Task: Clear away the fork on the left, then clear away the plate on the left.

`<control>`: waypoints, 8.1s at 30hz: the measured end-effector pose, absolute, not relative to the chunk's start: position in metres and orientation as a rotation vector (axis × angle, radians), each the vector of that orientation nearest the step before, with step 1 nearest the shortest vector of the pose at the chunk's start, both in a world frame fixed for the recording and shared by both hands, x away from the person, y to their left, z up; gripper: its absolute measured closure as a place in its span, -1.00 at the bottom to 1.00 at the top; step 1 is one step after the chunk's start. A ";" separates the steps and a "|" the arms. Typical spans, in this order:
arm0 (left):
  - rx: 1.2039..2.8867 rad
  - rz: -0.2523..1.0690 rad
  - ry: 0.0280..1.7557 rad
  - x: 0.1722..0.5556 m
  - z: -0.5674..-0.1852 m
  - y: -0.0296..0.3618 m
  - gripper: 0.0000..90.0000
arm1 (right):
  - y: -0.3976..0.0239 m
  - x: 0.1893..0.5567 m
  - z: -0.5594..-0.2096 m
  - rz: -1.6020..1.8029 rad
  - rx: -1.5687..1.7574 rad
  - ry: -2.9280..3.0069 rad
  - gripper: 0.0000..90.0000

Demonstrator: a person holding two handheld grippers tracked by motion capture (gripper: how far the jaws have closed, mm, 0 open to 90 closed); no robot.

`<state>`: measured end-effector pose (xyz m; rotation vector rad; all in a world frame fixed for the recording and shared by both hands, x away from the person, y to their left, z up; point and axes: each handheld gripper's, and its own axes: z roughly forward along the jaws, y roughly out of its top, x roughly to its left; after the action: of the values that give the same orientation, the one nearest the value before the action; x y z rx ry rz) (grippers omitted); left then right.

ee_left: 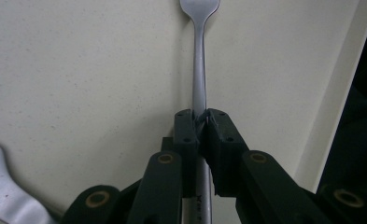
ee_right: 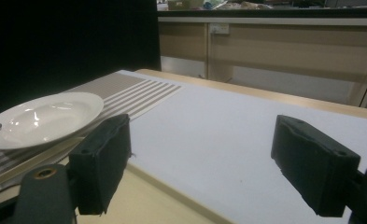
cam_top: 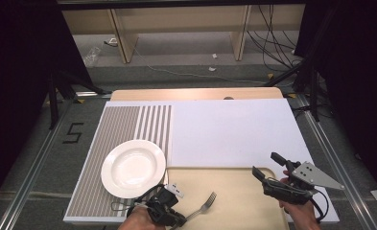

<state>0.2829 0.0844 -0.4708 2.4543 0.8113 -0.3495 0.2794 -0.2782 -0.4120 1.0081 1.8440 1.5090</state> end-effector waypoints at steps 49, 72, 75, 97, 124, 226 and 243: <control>2.360 0.047 0.525 0.268 -0.444 0.055 0.48 | -0.278 0.280 -0.412 1.511 1.007 1.844 -0.54; 2.505 0.010 0.437 0.259 -0.466 0.029 0.98 | -0.278 0.280 -0.413 1.516 1.007 1.849 -0.54; 2.511 0.015 0.456 0.260 -0.467 0.028 0.98 | -0.278 0.280 -0.412 1.517 1.005 1.847 -0.53; 2.539 0.069 0.559 0.271 -0.469 0.035 0.98 | -0.278 0.280 -0.412 1.514 0.998 1.848 -0.53; 2.524 0.109 0.730 0.293 -0.466 0.067 0.98 | -0.278 0.280 -0.412 1.517 0.996 1.849 -0.52; 1.681 0.186 1.150 0.300 -0.419 0.193 -0.58 | -0.281 0.279 -0.413 1.540 1.010 1.840 -0.52; 1.594 0.221 1.253 0.298 -0.418 0.214 -0.61 | -0.280 0.278 -0.411 1.529 0.992 1.839 -0.52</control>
<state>0.2980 0.2142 -0.4178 1.5939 1.2531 0.2206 0.2776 -0.2798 -0.4113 0.9924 1.8388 1.5290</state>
